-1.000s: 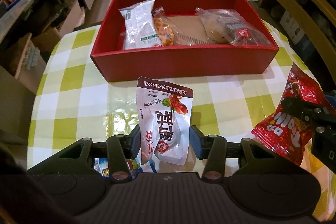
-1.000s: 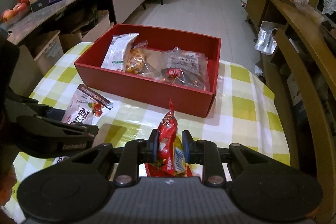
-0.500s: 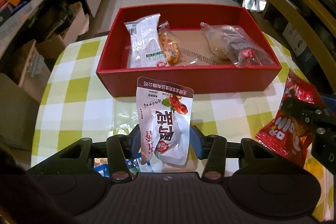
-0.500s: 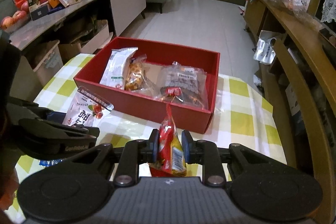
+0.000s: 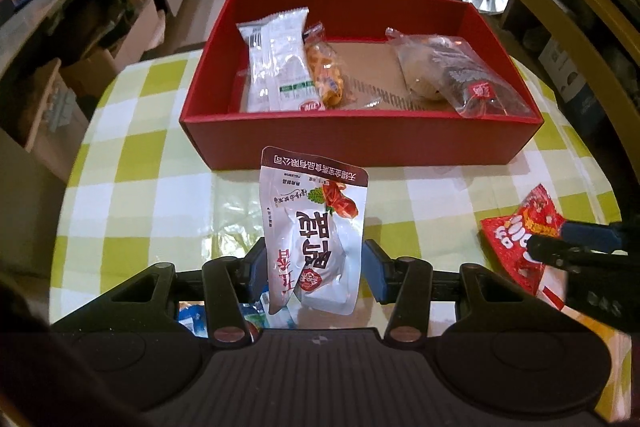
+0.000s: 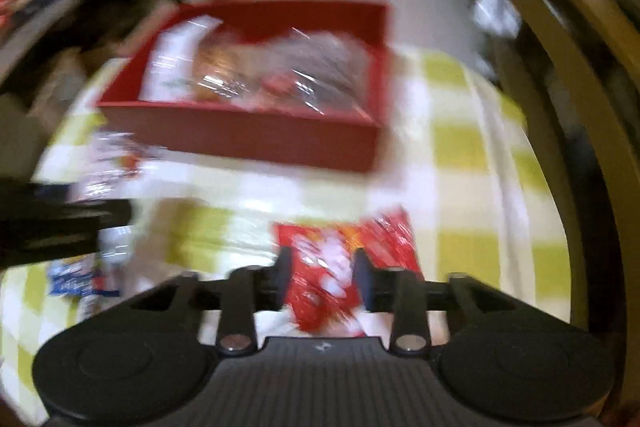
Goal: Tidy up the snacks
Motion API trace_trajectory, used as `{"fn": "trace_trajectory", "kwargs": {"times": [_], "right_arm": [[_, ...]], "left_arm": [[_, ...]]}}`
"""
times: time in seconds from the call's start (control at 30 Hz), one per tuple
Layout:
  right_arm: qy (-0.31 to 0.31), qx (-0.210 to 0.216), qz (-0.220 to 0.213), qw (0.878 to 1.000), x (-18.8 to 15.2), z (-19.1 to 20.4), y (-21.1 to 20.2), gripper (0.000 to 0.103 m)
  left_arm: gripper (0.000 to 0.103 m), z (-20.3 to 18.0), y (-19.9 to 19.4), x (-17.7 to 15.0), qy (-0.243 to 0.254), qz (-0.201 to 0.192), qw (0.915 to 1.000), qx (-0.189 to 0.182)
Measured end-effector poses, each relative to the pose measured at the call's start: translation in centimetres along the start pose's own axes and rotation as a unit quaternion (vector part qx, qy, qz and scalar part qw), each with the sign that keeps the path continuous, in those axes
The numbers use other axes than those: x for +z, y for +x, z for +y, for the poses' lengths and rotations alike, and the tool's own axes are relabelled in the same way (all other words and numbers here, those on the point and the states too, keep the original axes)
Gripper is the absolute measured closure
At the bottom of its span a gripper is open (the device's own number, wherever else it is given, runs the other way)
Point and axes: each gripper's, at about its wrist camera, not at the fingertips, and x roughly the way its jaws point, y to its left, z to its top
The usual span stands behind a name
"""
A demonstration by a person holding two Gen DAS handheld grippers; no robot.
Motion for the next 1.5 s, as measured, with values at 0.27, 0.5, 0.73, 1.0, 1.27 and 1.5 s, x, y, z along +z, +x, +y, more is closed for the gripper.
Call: {"fn": "trace_trajectory", "kwargs": {"times": [0.27, 0.5, 0.73, 1.0, 1.27, 1.5], "right_arm": [[0.156, 0.048, 0.055, 0.985, 0.7, -2.1, 2.2, 0.031], [0.148, -0.039, 0.062, 0.986, 3.3, -0.8, 4.0, 0.031], [0.025, -0.099, 0.059, 0.993, 4.0, 2.8, 5.6, 0.032], [-0.045, -0.064, 0.044, 0.996, 2.1, 3.4, 3.9, 0.049], [-0.094, -0.076, 0.027, 0.992, 0.9, 4.6, 2.6, 0.050], [-0.114, -0.078, 0.003, 0.990, 0.5, 5.4, 1.3, 0.050]], "left_arm": [[0.046, -1.1, 0.8, -0.2, 0.006, 0.012, 0.9996, -0.026], [0.046, -0.9, 0.8, 0.0, 0.016, 0.005, 0.9997, -0.017], [0.046, -1.2, 2.0, -0.2, 0.036, 0.019, 0.9991, 0.009], [0.045, -1.9, 2.8, -0.7, 0.052, 0.032, 0.9979, 0.020], [0.045, -2.7, 3.6, -1.1, 0.073, 0.041, 0.9955, 0.046], [0.045, -2.4, 3.6, -1.0, 0.076, 0.037, 0.9948, 0.057]]}}
